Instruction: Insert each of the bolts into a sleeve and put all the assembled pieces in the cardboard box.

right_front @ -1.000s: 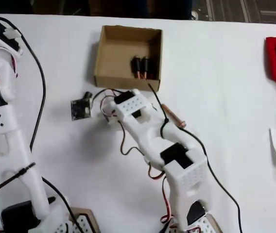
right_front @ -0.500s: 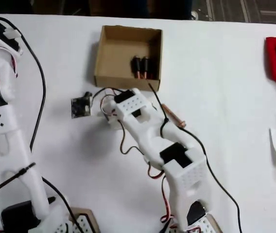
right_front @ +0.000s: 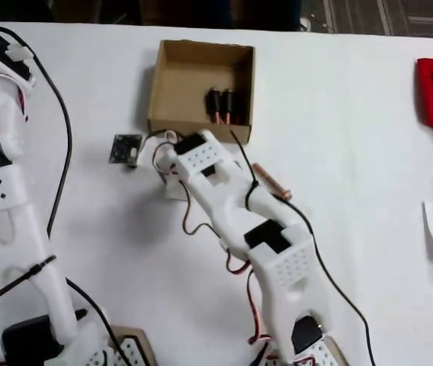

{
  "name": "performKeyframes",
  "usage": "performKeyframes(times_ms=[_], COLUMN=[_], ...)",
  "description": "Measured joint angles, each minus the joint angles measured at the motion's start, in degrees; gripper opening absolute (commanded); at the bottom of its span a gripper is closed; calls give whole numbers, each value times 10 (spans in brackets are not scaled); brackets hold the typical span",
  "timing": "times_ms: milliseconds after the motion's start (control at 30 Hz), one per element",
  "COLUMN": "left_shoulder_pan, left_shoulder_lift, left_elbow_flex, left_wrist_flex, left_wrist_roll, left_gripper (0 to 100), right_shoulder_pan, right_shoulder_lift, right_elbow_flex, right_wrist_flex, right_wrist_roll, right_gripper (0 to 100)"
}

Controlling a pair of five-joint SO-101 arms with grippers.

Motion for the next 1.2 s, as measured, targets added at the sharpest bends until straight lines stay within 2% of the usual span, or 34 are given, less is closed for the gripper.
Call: performKeyframes(times_ms=[67, 167, 367, 600, 767, 933, 1100, 1200], left_shoulder_pan=[0, 0, 0, 6, 45, 73, 156, 225], left_shoulder_lift=[0, 0, 0, 0, 0, 4, 111, 209], left_elbow_flex=[0, 0, 0, 0, 0, -1, -13, -60], left_wrist_flex=[0, 0, 0, 0, 10, 21, 23, 54], left_wrist_roll=[0, 0, 0, 0, -1, -1, -1, 0], left_gripper=[26, 26, 26, 26, 25, 25, 25, 25], right_shoulder_pan=[0, 0, 4, 40, 98, 174, 229, 243], right_shoulder_lift=[10, 25, 49, 36, -85, -202, -273, -283], right_elbow_flex=[-16, -42, -89, -133, -142, -142, -142, -142], right_wrist_flex=[11, 29, 53, 76, 130, 143, 135, 116], right_wrist_roll=[0, 0, -8, -136, -197, -294, -359, -377], right_gripper=[126, 11, 22, 21, 21, 21, 21, 21])
